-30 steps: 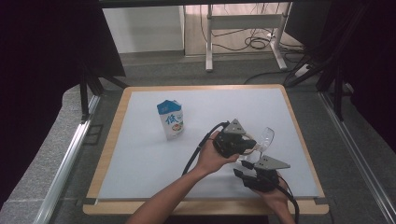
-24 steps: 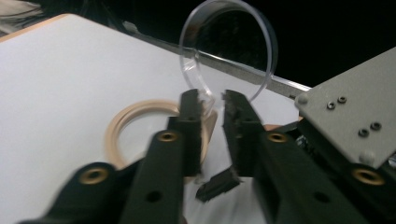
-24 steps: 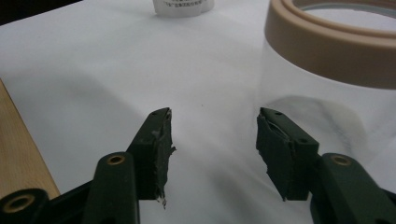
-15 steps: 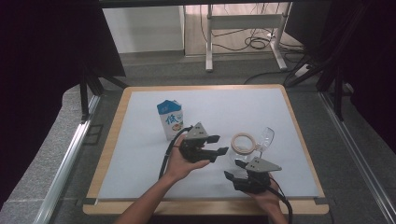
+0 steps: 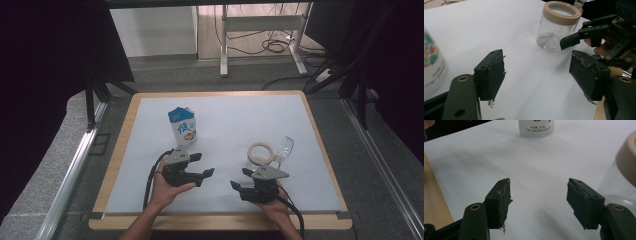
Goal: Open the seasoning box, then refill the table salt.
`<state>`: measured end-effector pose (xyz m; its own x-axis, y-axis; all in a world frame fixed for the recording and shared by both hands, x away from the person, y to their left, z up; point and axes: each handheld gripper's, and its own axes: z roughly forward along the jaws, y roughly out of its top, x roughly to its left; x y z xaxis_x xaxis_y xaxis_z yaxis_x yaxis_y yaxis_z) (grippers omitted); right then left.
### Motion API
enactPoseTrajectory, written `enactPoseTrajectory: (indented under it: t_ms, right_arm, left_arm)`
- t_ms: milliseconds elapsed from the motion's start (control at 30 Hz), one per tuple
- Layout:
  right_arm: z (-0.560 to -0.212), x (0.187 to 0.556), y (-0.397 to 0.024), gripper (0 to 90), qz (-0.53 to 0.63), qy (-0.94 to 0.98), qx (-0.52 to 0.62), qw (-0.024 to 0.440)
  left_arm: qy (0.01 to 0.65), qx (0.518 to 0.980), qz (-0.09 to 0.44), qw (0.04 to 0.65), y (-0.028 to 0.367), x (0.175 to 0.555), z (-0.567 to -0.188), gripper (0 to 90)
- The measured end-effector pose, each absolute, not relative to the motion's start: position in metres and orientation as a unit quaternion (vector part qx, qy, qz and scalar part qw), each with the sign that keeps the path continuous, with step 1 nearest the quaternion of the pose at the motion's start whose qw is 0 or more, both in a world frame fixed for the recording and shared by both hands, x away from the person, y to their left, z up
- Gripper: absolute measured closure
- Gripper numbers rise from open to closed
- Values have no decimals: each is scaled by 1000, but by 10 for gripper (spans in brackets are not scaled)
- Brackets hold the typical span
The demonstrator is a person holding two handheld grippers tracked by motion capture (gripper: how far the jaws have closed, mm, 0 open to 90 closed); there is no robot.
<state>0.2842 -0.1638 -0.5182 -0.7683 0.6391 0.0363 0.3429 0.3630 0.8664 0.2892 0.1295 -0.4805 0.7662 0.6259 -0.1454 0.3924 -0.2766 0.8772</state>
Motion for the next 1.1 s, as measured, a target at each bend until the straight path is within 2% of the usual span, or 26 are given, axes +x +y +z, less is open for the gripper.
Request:
enactPoseTrajectory:
  t_ms: [433,833,1100]
  right_arm:
    - [-520,306,-126,364,479,820,282,136]
    - [-519,301,-136,364,482,815,291,141]
    - [-520,301,-136,363,478,816,292,141]
  left_arm:
    - [367,786,134,479,166,287,-499,279]
    - [391,776,151,472,179,287,-501,270]
    - [418,766,174,456,193,298,-503,315]
